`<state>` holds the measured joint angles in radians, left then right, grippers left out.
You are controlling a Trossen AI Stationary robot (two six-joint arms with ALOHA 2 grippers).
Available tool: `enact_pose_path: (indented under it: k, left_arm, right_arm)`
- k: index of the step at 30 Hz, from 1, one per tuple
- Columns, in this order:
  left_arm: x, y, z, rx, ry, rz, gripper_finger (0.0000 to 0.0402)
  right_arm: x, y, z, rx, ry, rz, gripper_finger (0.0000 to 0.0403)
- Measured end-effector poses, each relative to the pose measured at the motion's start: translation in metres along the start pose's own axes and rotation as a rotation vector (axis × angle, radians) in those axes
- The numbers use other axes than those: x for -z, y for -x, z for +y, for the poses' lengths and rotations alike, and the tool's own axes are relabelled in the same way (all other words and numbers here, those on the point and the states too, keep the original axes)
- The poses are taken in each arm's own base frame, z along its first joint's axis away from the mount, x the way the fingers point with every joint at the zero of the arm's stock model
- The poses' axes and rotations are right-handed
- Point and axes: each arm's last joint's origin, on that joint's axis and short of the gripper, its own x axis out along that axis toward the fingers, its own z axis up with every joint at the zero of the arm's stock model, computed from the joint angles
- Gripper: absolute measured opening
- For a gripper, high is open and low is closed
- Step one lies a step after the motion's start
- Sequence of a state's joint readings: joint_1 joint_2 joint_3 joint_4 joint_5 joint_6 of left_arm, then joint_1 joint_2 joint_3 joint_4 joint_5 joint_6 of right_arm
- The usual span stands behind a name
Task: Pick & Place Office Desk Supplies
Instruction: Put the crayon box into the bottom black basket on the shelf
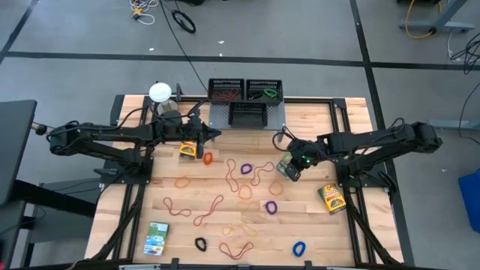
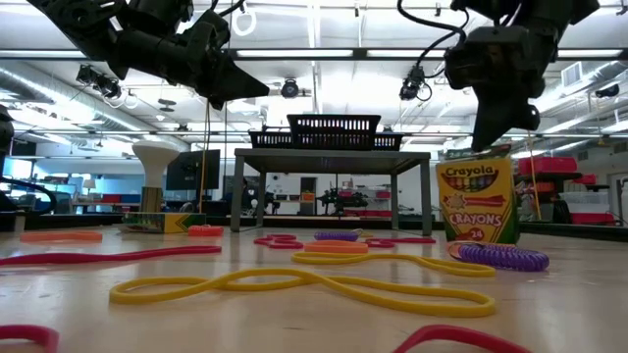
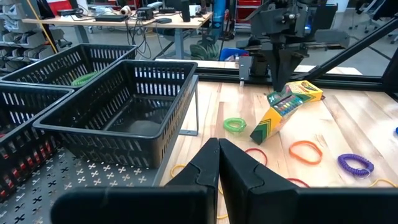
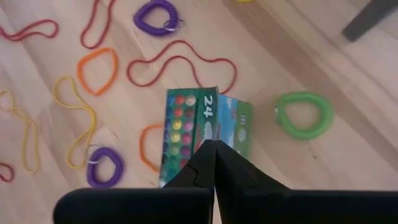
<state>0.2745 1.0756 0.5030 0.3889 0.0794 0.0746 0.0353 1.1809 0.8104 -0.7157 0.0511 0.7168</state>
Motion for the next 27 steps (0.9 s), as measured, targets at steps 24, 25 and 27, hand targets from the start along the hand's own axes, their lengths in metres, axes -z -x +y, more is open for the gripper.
enact_pose_path:
  k: [24,25,27]
  left_arm:
    - [0.0,0.0,0.0,0.0,0.0,0.0,0.0013]
    - [0.0,0.0,0.0,0.0,0.0,0.0,0.0013]
    - [0.0,0.0,0.0,0.0,0.0,0.0,0.0013]
  right_arm:
    - [-0.0037,-0.0001,-0.0076,0.077,0.035,-0.034,0.0112]
    - [-0.004,0.0003,-0.0076,0.081,0.035,-0.037,0.0122]
    - [-0.0058,0.0026,-0.0064,0.082,0.034,-0.046,0.0146]
